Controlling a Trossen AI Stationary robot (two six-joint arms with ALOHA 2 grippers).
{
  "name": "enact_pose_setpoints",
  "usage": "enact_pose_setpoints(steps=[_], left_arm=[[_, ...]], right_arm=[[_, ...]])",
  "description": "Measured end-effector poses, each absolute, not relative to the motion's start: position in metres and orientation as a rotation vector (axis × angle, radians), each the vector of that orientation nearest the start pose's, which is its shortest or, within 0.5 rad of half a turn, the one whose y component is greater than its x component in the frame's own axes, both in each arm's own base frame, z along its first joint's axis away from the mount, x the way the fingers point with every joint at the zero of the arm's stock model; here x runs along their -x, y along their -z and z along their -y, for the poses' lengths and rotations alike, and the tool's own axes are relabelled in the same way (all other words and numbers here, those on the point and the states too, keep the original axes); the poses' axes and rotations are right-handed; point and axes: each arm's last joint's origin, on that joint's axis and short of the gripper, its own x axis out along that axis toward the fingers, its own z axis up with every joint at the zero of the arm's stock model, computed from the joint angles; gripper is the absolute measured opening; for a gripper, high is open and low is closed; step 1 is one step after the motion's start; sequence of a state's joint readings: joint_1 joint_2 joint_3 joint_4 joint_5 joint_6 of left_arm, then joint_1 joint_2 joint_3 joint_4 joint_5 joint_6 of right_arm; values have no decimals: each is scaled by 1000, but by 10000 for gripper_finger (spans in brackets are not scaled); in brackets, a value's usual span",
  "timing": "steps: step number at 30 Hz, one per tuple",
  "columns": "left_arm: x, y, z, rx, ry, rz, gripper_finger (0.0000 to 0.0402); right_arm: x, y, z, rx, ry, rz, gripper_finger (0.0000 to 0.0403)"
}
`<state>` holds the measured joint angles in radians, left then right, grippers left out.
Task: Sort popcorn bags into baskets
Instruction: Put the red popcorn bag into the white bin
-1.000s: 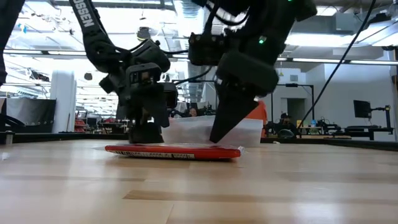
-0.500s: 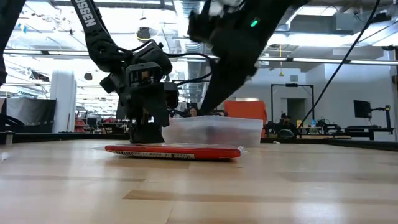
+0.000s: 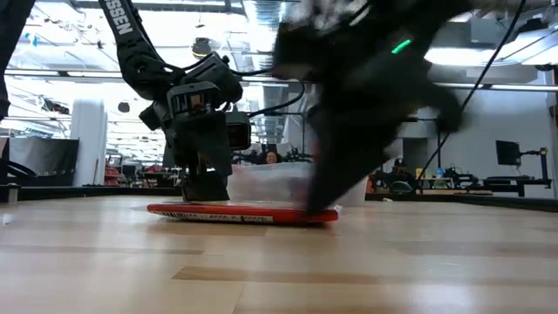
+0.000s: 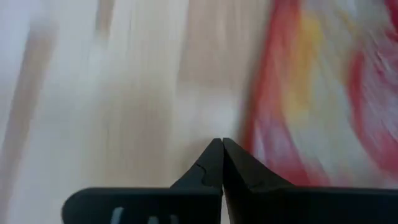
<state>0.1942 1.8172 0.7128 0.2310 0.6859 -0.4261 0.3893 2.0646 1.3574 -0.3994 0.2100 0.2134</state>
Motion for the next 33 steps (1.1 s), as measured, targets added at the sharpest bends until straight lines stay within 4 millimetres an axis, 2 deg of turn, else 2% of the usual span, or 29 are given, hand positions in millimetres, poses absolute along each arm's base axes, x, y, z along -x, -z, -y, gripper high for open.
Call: enact_pose_setpoints(steps=[4,8,14,29,33], left_arm=[[-304,-98,-39,769,281,-905,283],[-304,-98,-38,780,284,-904,283],[-304,-98,-38,785,275,-905,282],[-306,-100,-38,830,247,-889,208],[-306,-100,-39,830,242,-890,168]], right_arm=[[-387,-127,-132,166,24,-1142,13],[-398,-127,-112,125,45,-1109,6],[-406,-130,-91,85,67,-1087,17],[-414,-132,-81,90,89,-1026,15],[-413,-134,-80,95,91,-1040,10]])
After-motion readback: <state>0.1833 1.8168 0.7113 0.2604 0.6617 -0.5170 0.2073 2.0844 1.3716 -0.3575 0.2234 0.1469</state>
